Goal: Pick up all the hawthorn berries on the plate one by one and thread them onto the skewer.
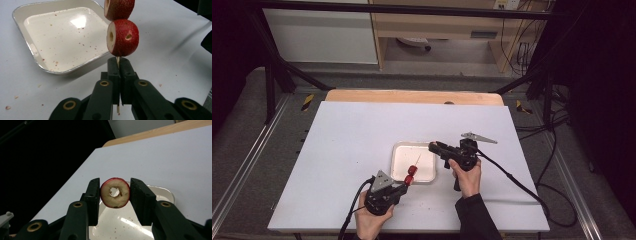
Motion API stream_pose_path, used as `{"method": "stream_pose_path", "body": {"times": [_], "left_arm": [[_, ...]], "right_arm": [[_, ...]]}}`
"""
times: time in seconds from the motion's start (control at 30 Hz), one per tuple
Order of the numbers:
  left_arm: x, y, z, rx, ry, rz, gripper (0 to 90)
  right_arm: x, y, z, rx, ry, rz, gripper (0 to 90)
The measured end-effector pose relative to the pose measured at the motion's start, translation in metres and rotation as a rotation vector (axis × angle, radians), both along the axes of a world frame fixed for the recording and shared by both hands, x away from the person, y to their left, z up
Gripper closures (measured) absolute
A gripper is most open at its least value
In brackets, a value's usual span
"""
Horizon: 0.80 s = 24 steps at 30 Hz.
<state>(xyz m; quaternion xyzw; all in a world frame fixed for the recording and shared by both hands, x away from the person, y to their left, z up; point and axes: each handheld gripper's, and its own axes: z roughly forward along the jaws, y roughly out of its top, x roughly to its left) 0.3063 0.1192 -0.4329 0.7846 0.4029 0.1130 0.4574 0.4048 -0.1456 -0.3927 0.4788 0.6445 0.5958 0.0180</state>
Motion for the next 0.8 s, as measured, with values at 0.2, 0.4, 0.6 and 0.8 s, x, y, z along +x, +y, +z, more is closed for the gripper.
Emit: {"method": "stream_pose_path", "body": {"times": [0.2,0.4,0.6,0.8], "left_arm": [[-0.002,-0.006,0.0,-0.033,0.002,0.01,88.3],[-0.003,-0.014,-0.001,-0.061,0.019,0.029,88.3],[-0.002,-0.019,0.001,-0.1,0.029,0.051,88.2],[0.0,-0.025,0.002,-0.117,0.033,0.055,88.3]], "right_arm": [[-0.001,0.001,-0.001,0.052,-0.018,-0.024,62.0],[-0.004,0.004,-0.002,0.106,-0.049,-0.046,62.0],[-0.005,0.006,-0.003,0.135,-0.066,-0.058,62.0],[-0.007,0.008,-0.004,0.165,-0.074,-0.062,62.0]]}}
